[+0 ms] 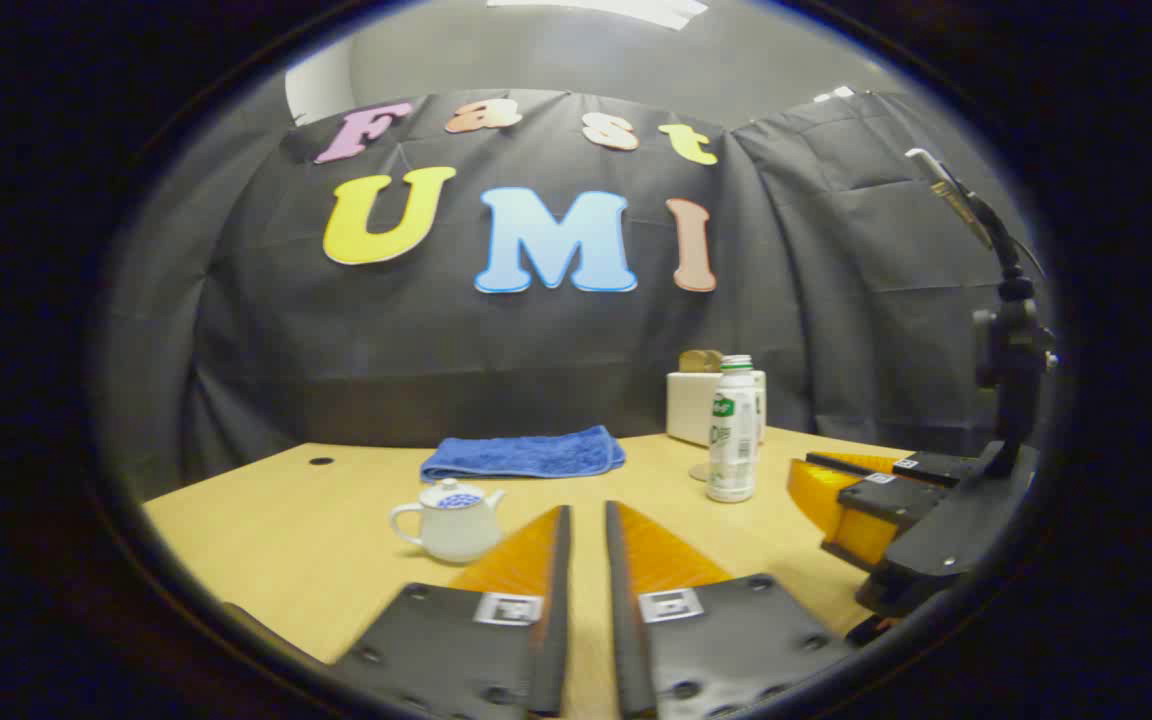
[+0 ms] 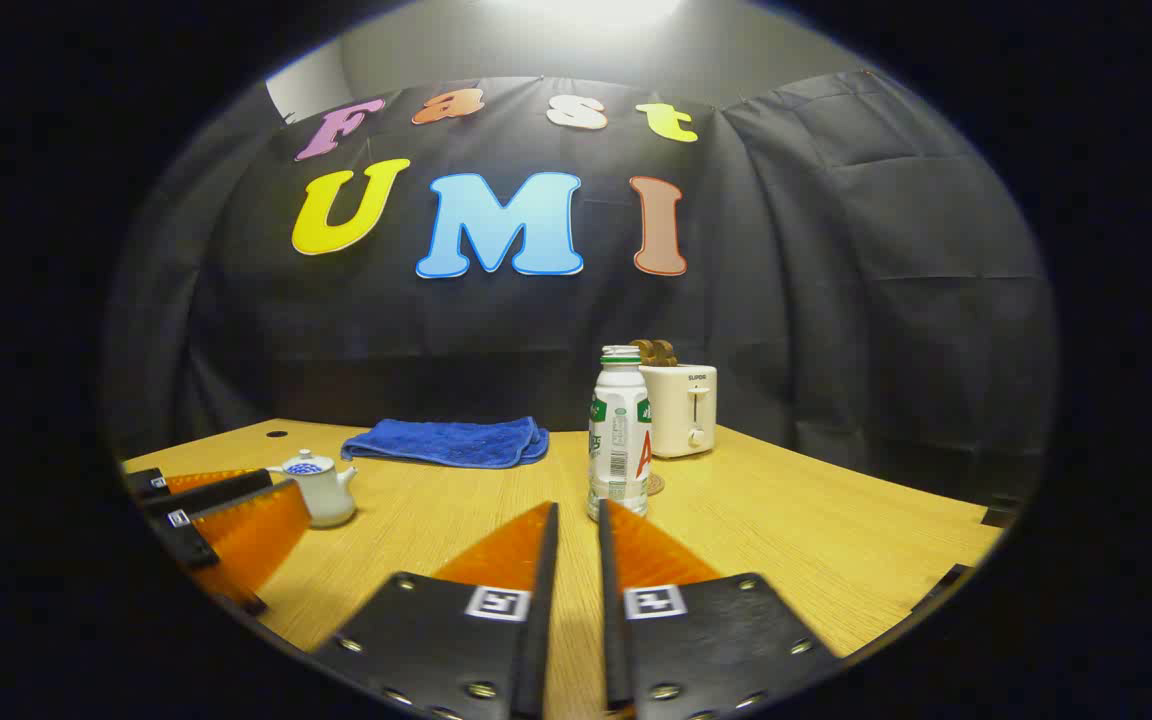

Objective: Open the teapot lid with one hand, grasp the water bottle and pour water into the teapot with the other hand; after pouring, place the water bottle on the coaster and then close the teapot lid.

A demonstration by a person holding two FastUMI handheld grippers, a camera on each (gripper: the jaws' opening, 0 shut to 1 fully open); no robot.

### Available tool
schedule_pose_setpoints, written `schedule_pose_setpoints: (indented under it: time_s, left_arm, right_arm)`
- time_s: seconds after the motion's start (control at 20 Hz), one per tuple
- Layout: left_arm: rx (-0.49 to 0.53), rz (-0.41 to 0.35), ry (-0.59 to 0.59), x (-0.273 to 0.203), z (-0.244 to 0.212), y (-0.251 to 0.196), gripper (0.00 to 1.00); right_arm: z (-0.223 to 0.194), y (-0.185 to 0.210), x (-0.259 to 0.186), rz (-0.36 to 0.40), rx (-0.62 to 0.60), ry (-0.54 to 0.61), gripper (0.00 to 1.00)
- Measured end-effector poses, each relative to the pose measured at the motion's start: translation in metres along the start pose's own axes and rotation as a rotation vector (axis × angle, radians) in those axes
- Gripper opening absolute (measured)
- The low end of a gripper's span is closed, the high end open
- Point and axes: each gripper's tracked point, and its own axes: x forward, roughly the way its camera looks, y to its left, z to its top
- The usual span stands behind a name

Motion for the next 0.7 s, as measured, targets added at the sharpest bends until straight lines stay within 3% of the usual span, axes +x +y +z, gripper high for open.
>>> schedule_pose_setpoints:
  time_s: [0.05, 0.1, 0.15, 0.3, 0.35, 0.55, 0.7]
  left_arm:
    - [0.001, 0.025, 0.008, 0.0, 0.0, 0.004, 0.14]
    - [0.0, 0.041, 0.004, 0.0, -0.001, 0.005, 0.23]
    - [0.001, 0.061, 0.006, -0.001, 0.0, 0.009, 0.22]
    - [0.002, 0.119, 0.008, -0.002, -0.001, 0.018, 0.8]
    - [0.002, 0.116, 0.012, -0.002, -0.002, 0.016, 0.99]
    - [0.001, 0.005, 0.016, 0.002, -0.002, -0.003, 1.0]
    - [-0.001, 0.029, 0.007, 0.002, 0.0, 0.004, 1.0]
  right_arm:
    - [0.001, -0.003, 0.001, 0.01, -0.001, 0.001, 0.07]
    - [0.001, -0.005, -0.001, 0.029, 0.002, -0.001, 0.07]
    - [-0.001, -0.004, -0.001, 0.05, 0.003, -0.001, 0.08]
    - [-0.001, 0.001, -0.001, 0.111, 0.001, 0.001, 0.89]
    - [0.0, 0.006, -0.003, 0.135, -0.005, 0.002, 0.99]
    - [0.001, 0.005, -0.003, 0.143, -0.005, -0.003, 0.99]
    - [0.001, 0.005, -0.003, 0.143, -0.005, -0.004, 0.99]
